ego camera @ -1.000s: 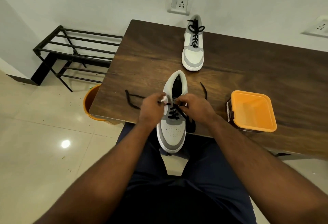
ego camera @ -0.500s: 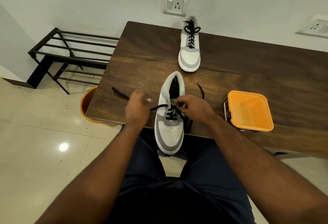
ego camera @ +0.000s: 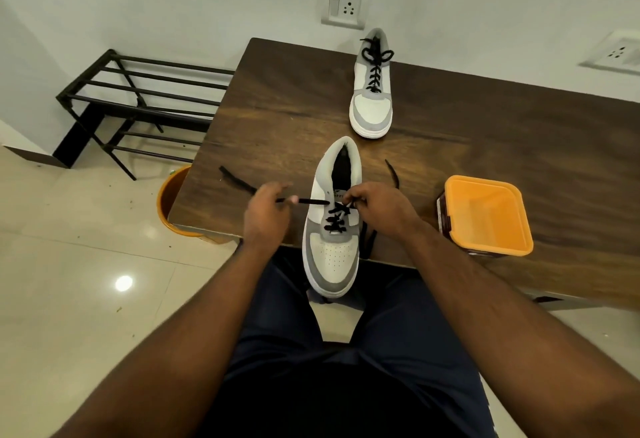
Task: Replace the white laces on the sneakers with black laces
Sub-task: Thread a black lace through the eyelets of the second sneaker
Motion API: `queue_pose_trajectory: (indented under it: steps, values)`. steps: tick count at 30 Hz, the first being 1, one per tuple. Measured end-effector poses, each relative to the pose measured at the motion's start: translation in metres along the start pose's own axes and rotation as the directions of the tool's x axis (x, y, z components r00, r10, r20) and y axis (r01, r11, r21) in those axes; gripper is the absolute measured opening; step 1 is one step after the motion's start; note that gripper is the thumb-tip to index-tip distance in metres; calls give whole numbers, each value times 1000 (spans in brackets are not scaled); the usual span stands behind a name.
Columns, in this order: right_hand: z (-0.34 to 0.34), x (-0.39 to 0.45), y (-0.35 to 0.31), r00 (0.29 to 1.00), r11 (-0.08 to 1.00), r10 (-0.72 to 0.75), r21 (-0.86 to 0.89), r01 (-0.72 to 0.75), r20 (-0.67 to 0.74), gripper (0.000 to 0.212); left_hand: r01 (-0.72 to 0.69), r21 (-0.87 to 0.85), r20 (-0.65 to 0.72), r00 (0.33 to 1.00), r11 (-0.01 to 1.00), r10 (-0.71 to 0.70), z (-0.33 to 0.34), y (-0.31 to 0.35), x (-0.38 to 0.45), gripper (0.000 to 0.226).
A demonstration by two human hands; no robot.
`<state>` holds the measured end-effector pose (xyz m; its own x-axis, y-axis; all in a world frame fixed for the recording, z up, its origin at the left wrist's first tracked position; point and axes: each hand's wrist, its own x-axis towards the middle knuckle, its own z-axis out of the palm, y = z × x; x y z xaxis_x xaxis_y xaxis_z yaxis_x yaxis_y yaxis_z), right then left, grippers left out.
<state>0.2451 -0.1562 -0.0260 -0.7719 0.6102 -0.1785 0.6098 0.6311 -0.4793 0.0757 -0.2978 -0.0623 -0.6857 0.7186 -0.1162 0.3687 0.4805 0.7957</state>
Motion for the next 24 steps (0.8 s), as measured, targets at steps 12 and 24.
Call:
queue_pose_trajectory:
  steps: [12, 24]
  values:
    - [2, 0, -7, 994, 991, 65, -114, -74, -82, 25, -50, 352, 8, 999, 935, 50, 8, 7, -3, 15]
    - [26, -52, -41, 952, 383, 305, 917, -109, -14, 21, 516, -805, 534, 845, 291, -21, -33, 103, -23, 24]
